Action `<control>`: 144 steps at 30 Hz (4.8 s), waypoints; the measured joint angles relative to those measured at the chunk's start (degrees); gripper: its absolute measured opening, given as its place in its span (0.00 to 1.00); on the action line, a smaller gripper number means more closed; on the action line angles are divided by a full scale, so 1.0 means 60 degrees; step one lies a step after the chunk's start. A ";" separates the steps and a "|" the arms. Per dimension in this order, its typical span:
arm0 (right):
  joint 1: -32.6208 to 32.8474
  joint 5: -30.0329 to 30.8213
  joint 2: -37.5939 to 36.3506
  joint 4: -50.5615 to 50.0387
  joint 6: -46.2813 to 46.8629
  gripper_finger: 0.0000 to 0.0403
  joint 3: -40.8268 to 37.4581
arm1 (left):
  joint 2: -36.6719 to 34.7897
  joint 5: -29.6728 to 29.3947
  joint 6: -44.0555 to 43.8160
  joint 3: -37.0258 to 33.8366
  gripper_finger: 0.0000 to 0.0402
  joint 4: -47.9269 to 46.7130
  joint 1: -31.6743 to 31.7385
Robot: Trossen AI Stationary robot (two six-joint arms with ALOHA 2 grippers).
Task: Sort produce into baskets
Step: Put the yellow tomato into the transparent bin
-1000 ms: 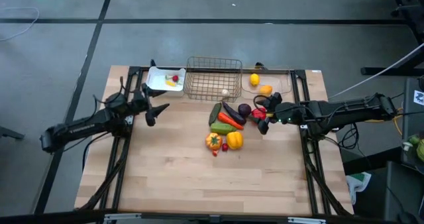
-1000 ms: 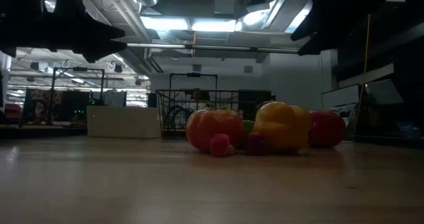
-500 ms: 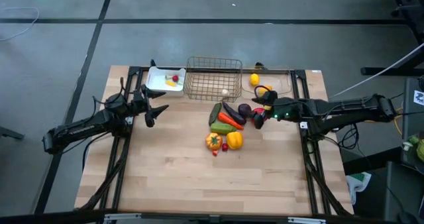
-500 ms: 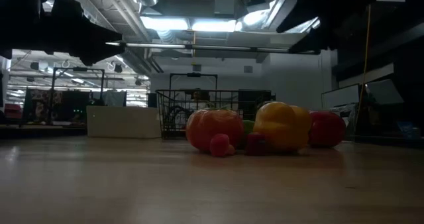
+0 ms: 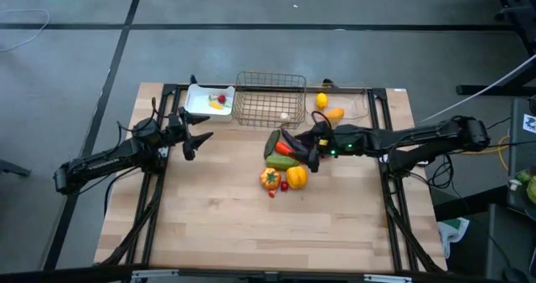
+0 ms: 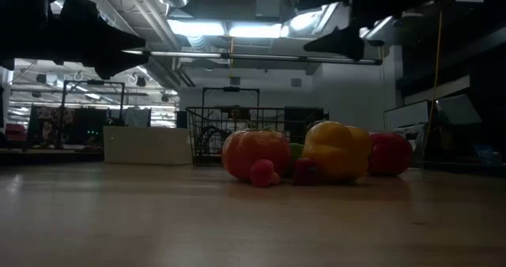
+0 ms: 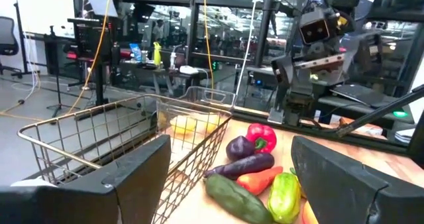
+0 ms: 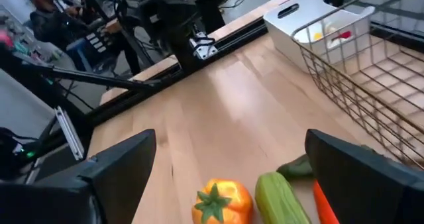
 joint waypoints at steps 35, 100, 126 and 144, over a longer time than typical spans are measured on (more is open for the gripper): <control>0.0004 -0.3144 0.6193 -0.5116 -0.7074 0.95 0.5221 | 0.0076 -0.0003 -0.0952 0.0004 0.77 -0.0916 0.0000; 0.0000 -0.2565 0.7375 -0.4599 -0.6889 0.83 0.5232 | 0.0219 -0.0004 -0.0949 0.0011 0.77 -0.1413 0.0000; -0.0083 -0.1147 0.7361 -1.0337 -0.6506 0.83 1.0039 | 0.0222 -0.0004 -0.0948 0.0007 0.77 -0.1413 0.0000; -0.0465 -0.0391 0.6157 -1.3678 -0.6540 0.83 1.0507 | 0.0193 -0.0004 -0.1105 0.0004 0.77 -0.1359 0.0003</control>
